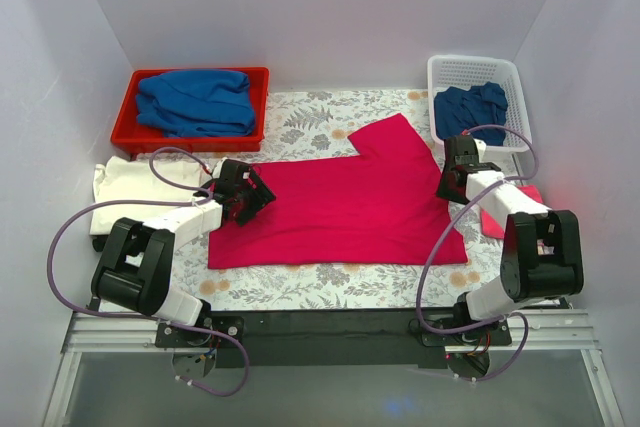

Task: Fold and stack the t-shirts
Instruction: Fold the flattened tshirt in 1/3 of the way

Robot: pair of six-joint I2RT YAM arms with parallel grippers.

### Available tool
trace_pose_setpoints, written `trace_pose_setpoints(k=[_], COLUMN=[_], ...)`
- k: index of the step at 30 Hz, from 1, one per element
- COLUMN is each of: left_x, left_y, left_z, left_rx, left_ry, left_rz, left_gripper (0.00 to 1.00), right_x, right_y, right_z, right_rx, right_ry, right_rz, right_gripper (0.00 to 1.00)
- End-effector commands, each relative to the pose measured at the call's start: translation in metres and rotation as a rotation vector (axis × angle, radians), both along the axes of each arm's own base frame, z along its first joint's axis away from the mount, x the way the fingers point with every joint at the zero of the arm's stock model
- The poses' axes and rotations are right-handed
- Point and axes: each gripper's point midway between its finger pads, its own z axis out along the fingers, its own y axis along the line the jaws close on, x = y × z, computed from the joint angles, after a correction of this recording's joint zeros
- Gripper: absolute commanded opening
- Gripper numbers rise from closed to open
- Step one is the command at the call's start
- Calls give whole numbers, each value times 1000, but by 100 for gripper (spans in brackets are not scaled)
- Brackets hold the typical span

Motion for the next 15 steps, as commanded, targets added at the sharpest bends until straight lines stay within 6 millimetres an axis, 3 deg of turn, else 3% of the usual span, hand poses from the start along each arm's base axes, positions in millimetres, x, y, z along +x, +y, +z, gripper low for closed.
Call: trace_pose_setpoints(k=[1, 11, 15], left_x=[-3, -5, -5], left_y=[1, 3, 3], left_z=[6, 3, 2], left_rx=[7, 20, 20], left_ry=[2, 6, 8], left_rz=[-18, -20, -22], left_gripper=[70, 70, 70], right_x=[25, 31, 33], right_y=[3, 11, 13], right_z=[12, -13, -15], right_rx=[12, 44, 47], right_ry=[-74, -42, -51], right_rz=[7, 29, 39], right_gripper=[46, 46, 42])
